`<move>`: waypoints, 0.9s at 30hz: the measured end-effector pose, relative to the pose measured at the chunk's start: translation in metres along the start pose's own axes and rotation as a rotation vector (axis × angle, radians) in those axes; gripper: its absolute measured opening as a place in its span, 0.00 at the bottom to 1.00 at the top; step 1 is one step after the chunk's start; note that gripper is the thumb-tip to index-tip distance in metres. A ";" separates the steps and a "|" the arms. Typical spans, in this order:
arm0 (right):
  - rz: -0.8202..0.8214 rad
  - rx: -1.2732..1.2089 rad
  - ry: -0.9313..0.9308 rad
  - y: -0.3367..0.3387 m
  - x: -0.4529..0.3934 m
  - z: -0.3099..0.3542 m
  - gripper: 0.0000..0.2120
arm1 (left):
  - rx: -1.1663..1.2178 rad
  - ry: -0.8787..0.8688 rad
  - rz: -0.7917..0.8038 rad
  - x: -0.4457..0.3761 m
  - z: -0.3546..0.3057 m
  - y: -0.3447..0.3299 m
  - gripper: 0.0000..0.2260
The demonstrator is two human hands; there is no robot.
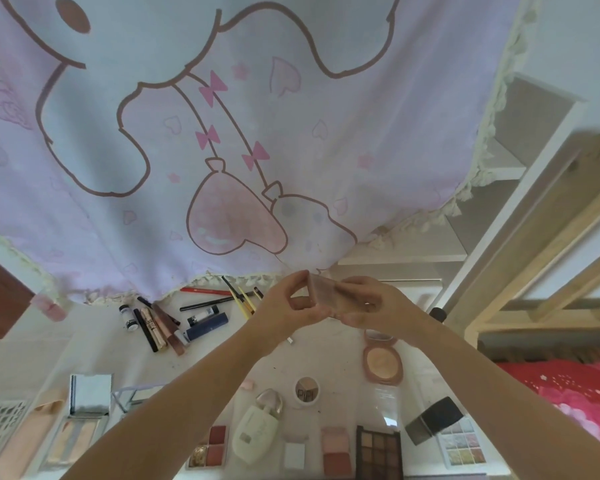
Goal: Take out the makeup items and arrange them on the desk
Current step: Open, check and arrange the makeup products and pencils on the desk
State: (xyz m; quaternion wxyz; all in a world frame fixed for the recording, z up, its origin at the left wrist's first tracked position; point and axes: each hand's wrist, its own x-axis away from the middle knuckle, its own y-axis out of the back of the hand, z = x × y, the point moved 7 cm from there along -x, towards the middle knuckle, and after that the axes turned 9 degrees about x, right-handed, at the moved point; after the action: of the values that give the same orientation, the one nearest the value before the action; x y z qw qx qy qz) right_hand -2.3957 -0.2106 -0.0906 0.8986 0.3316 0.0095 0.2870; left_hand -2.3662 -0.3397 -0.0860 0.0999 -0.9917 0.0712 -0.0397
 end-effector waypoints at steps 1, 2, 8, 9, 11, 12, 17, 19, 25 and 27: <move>-0.006 -0.024 0.003 0.001 0.000 -0.001 0.26 | -0.010 -0.003 0.009 0.001 0.001 0.000 0.22; -0.013 -0.048 -0.003 0.002 0.000 -0.002 0.26 | -0.018 -0.001 0.017 0.000 0.003 0.000 0.23; 0.019 -0.080 -0.030 0.010 -0.003 -0.010 0.21 | -0.026 0.091 0.058 -0.003 0.023 0.004 0.29; 0.014 -0.124 -0.045 0.011 -0.004 -0.013 0.17 | -0.022 0.116 0.072 -0.004 0.027 0.005 0.30; 0.024 -0.251 -0.101 0.009 -0.007 -0.022 0.13 | -0.048 0.164 0.080 -0.006 0.041 0.010 0.30; 0.041 -0.280 -0.139 0.005 -0.011 -0.028 0.15 | -0.076 0.191 0.070 -0.007 0.049 0.014 0.30; -0.049 -0.203 -0.331 -0.016 -0.018 -0.058 0.11 | -0.208 0.315 0.035 -0.005 0.091 0.023 0.30; -0.127 -0.211 -0.397 -0.022 -0.023 -0.077 0.13 | -0.234 0.339 0.017 -0.005 0.105 0.023 0.30; -0.224 -0.261 -0.547 -0.041 -0.035 -0.106 0.17 | -0.464 0.382 0.016 -0.016 0.133 0.025 0.30; -0.200 -0.256 -0.594 -0.048 -0.038 -0.115 0.18 | -0.574 0.366 0.013 -0.020 0.136 0.026 0.28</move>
State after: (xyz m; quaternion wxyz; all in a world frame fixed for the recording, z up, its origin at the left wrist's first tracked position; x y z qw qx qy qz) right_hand -2.4271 -0.1922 -0.2158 0.9201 0.2828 -0.2564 0.0873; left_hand -2.3771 -0.3359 -0.2260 -0.1977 -0.9552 0.1023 -0.1949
